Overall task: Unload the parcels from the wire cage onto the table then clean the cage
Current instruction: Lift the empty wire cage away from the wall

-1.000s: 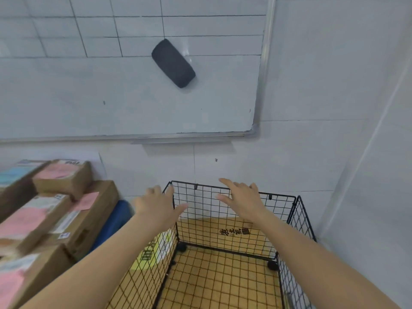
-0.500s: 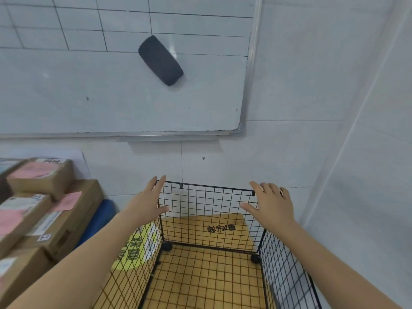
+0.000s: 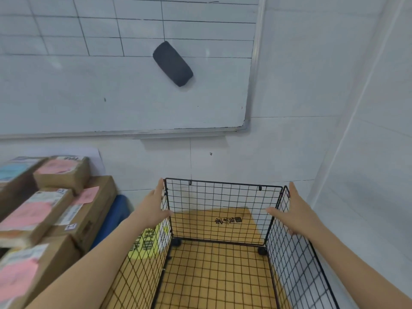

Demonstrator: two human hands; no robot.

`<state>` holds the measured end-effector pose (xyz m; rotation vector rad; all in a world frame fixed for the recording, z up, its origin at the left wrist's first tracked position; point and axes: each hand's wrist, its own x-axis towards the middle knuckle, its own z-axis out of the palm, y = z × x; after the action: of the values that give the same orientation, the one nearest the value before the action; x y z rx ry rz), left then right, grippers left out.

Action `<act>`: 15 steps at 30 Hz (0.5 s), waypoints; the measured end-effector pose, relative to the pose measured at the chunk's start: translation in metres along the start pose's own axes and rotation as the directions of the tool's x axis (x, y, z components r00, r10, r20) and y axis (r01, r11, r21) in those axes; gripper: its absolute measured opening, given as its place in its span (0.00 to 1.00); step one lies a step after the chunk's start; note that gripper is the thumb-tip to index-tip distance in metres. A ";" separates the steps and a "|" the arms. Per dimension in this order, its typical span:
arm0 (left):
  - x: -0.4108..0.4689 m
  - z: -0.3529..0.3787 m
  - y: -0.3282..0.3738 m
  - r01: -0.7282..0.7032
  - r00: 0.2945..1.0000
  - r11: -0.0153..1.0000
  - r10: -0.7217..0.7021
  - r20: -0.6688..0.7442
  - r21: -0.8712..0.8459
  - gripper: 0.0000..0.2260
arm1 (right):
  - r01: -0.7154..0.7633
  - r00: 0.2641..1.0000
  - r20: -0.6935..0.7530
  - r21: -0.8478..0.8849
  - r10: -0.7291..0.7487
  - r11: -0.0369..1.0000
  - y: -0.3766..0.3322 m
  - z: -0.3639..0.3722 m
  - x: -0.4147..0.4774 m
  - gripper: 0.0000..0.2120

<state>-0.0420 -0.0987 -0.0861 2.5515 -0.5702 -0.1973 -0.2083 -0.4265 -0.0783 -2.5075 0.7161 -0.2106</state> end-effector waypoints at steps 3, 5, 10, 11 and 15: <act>-0.003 0.000 0.002 0.025 1.000 0.999 -0.025 -0.001 -0.026 0.48 | 0.010 0.999 0.033 0.017 -0.010 1.000 0.010 0.002 -0.003 0.48; -0.005 -0.001 0.005 0.040 0.999 0.998 -0.039 0.014 -0.039 0.50 | 0.028 0.999 0.043 0.092 -0.032 0.995 0.012 0.005 -0.003 0.47; -0.012 -0.005 0.009 0.083 0.996 0.992 -0.080 0.038 -0.093 0.53 | 0.044 0.998 0.036 0.156 -0.051 0.987 0.007 0.007 -0.004 0.47; -0.015 -0.007 0.010 0.087 0.996 0.991 -0.084 0.037 -0.103 0.53 | 0.054 0.997 0.040 0.145 -0.061 0.988 0.007 0.007 -0.003 0.48; -0.039 -0.016 0.009 0.112 0.994 0.982 -0.110 0.020 -0.151 0.54 | 0.109 0.991 0.061 0.126 -0.117 0.986 0.000 0.005 -0.012 0.55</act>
<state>-0.0764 -0.0812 -0.0669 2.4364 -0.4005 -0.2835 -0.2170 -0.4178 -0.0824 -2.4269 0.5179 -0.2015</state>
